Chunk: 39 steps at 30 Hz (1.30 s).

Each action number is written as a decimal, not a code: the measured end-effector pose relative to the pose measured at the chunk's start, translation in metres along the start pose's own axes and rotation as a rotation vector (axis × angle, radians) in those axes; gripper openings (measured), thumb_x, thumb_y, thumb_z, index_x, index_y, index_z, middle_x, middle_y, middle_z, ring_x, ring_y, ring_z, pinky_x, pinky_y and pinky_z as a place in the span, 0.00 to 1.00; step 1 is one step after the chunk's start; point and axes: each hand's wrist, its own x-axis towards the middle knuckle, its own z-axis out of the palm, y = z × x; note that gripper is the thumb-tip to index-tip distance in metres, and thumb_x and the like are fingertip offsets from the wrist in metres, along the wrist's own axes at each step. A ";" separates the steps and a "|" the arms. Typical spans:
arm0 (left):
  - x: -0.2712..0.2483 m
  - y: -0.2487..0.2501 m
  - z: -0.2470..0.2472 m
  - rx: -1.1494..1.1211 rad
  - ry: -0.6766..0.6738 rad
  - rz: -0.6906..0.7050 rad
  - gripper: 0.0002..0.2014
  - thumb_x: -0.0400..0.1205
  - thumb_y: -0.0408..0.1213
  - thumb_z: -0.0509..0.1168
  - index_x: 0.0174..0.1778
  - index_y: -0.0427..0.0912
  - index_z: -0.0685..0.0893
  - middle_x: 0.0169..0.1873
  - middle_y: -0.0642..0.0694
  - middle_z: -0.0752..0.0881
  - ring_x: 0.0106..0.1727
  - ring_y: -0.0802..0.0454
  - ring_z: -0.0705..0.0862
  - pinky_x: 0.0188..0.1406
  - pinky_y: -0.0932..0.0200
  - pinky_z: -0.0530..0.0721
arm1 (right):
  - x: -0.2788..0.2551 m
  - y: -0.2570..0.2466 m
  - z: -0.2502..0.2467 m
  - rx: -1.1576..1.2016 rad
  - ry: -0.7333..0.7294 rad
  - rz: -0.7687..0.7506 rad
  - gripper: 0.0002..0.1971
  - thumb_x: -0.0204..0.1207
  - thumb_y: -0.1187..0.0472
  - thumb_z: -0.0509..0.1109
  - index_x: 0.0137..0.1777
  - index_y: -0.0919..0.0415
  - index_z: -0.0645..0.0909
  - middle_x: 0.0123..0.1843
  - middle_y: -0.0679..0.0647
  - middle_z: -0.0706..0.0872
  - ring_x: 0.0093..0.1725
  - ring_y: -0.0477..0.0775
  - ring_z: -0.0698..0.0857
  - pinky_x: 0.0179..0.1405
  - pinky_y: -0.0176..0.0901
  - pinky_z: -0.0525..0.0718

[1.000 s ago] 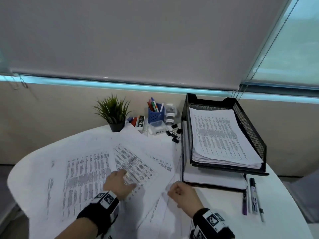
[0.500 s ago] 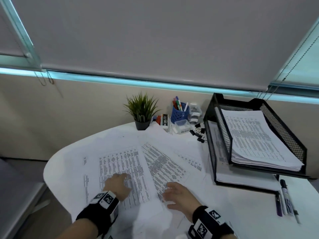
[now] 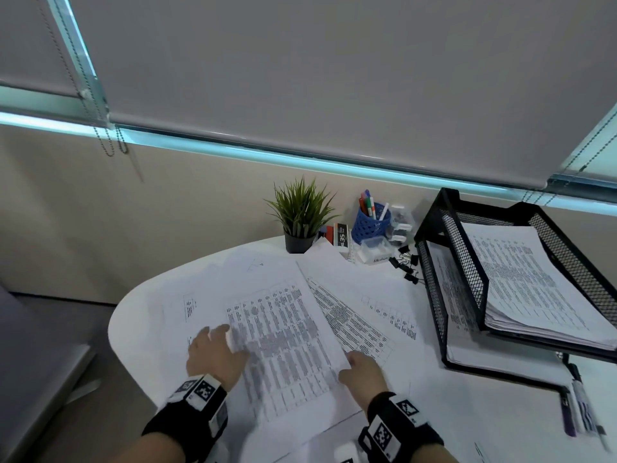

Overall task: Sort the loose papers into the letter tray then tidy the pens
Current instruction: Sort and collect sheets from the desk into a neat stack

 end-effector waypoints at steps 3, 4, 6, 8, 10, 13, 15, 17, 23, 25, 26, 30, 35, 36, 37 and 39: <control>0.001 -0.004 -0.001 -0.049 -0.026 -0.060 0.36 0.77 0.52 0.65 0.79 0.45 0.61 0.79 0.39 0.60 0.79 0.39 0.61 0.77 0.46 0.64 | 0.011 0.013 -0.026 -0.115 0.116 0.016 0.14 0.72 0.74 0.60 0.29 0.59 0.65 0.29 0.48 0.70 0.27 0.46 0.66 0.21 0.32 0.62; 0.000 -0.005 0.000 -0.043 -0.044 -0.073 0.36 0.77 0.52 0.65 0.78 0.44 0.61 0.78 0.39 0.61 0.78 0.40 0.63 0.76 0.47 0.66 | 0.014 0.016 -0.036 -0.148 0.141 0.026 0.15 0.71 0.73 0.60 0.29 0.59 0.62 0.29 0.49 0.68 0.27 0.46 0.64 0.23 0.34 0.60; -0.005 -0.005 0.001 -0.003 -0.064 -0.089 0.35 0.77 0.54 0.64 0.78 0.45 0.62 0.78 0.41 0.62 0.77 0.41 0.64 0.74 0.47 0.68 | 0.019 0.020 -0.051 -0.217 0.156 0.059 0.16 0.71 0.72 0.60 0.28 0.58 0.59 0.29 0.49 0.66 0.27 0.47 0.63 0.25 0.36 0.59; -0.009 0.000 0.002 0.045 -0.086 -0.083 0.33 0.77 0.55 0.63 0.77 0.48 0.63 0.79 0.43 0.61 0.78 0.42 0.62 0.75 0.47 0.68 | 0.026 0.022 -0.062 -0.287 0.110 0.082 0.15 0.71 0.70 0.62 0.28 0.56 0.63 0.30 0.48 0.68 0.29 0.46 0.66 0.27 0.35 0.63; -0.012 0.006 0.002 0.086 -0.115 -0.076 0.33 0.77 0.55 0.62 0.78 0.51 0.63 0.80 0.45 0.58 0.80 0.42 0.59 0.75 0.46 0.66 | 0.030 0.017 -0.072 -0.332 0.069 0.052 0.04 0.71 0.64 0.67 0.40 0.57 0.75 0.41 0.49 0.77 0.39 0.47 0.76 0.39 0.36 0.73; -0.012 0.014 0.004 0.062 -0.085 -0.086 0.34 0.75 0.54 0.65 0.77 0.49 0.64 0.78 0.42 0.62 0.78 0.40 0.62 0.73 0.46 0.68 | 0.047 0.014 -0.084 -0.337 0.052 -0.018 0.37 0.67 0.52 0.78 0.74 0.60 0.69 0.71 0.56 0.73 0.71 0.55 0.72 0.68 0.44 0.72; -0.012 0.017 0.005 -0.060 -0.023 -0.132 0.33 0.74 0.49 0.68 0.74 0.43 0.68 0.72 0.39 0.68 0.73 0.40 0.68 0.69 0.50 0.71 | 0.056 0.009 -0.089 -0.359 0.028 -0.015 0.51 0.61 0.43 0.80 0.80 0.59 0.60 0.78 0.56 0.67 0.77 0.57 0.66 0.75 0.51 0.68; -0.011 0.019 0.007 -0.209 0.008 -0.195 0.33 0.74 0.46 0.71 0.72 0.36 0.69 0.70 0.36 0.71 0.70 0.39 0.71 0.66 0.50 0.72 | 0.065 0.009 -0.091 -0.442 0.018 -0.002 0.57 0.57 0.35 0.79 0.81 0.57 0.56 0.79 0.56 0.66 0.78 0.59 0.65 0.75 0.55 0.68; -0.012 0.024 0.017 -0.474 0.028 -0.216 0.15 0.70 0.32 0.73 0.40 0.38 0.71 0.44 0.46 0.75 0.54 0.43 0.75 0.47 0.54 0.75 | 0.078 0.013 -0.081 -0.457 -0.088 0.021 0.61 0.52 0.39 0.82 0.82 0.56 0.54 0.76 0.57 0.70 0.74 0.58 0.71 0.72 0.53 0.73; -0.012 0.025 0.015 -0.504 0.032 -0.200 0.15 0.70 0.30 0.74 0.39 0.40 0.71 0.43 0.43 0.73 0.47 0.47 0.75 0.44 0.58 0.72 | 0.077 0.014 -0.075 -0.424 -0.084 0.010 0.57 0.47 0.40 0.82 0.77 0.55 0.61 0.70 0.55 0.75 0.67 0.57 0.77 0.67 0.54 0.77; -0.011 0.025 0.015 -0.525 0.029 -0.190 0.15 0.70 0.29 0.74 0.33 0.41 0.71 0.40 0.41 0.74 0.41 0.48 0.74 0.42 0.58 0.73 | 0.075 0.013 -0.073 -0.412 -0.084 0.002 0.55 0.46 0.39 0.82 0.74 0.55 0.64 0.67 0.54 0.77 0.63 0.56 0.79 0.65 0.54 0.79; -0.005 0.024 0.019 -0.665 0.016 -0.261 0.19 0.67 0.26 0.75 0.27 0.41 0.68 0.31 0.41 0.74 0.35 0.49 0.75 0.42 0.41 0.84 | 0.065 0.011 -0.064 -0.435 -0.070 -0.068 0.36 0.58 0.44 0.82 0.64 0.55 0.72 0.58 0.51 0.78 0.57 0.51 0.78 0.57 0.44 0.81; -0.003 0.035 0.030 -0.619 -0.062 -0.323 0.16 0.72 0.33 0.73 0.35 0.39 0.69 0.32 0.44 0.73 0.32 0.50 0.73 0.33 0.59 0.75 | 0.055 0.011 -0.062 -0.389 -0.087 -0.065 0.26 0.68 0.45 0.77 0.61 0.58 0.76 0.58 0.52 0.79 0.57 0.51 0.79 0.58 0.43 0.79; -0.003 0.037 0.028 -0.515 -0.053 -0.312 0.15 0.72 0.38 0.73 0.40 0.38 0.71 0.37 0.43 0.76 0.38 0.48 0.77 0.39 0.58 0.78 | 0.054 0.014 -0.063 -0.432 -0.014 -0.025 0.27 0.68 0.43 0.75 0.62 0.57 0.76 0.61 0.54 0.77 0.61 0.53 0.77 0.61 0.46 0.78; -0.002 0.037 0.027 -0.400 -0.048 -0.305 0.17 0.71 0.44 0.73 0.45 0.38 0.74 0.43 0.41 0.79 0.46 0.45 0.80 0.47 0.55 0.80 | 0.053 0.017 -0.066 -0.488 0.071 0.037 0.29 0.68 0.41 0.74 0.64 0.57 0.75 0.65 0.56 0.75 0.65 0.57 0.74 0.64 0.51 0.77; 0.005 0.035 0.030 -0.259 -0.049 -0.307 0.23 0.68 0.51 0.73 0.48 0.36 0.79 0.53 0.37 0.81 0.55 0.39 0.80 0.55 0.49 0.78 | 0.052 0.026 -0.071 -0.548 0.174 0.202 0.38 0.66 0.39 0.73 0.72 0.59 0.68 0.72 0.60 0.69 0.71 0.63 0.69 0.69 0.58 0.74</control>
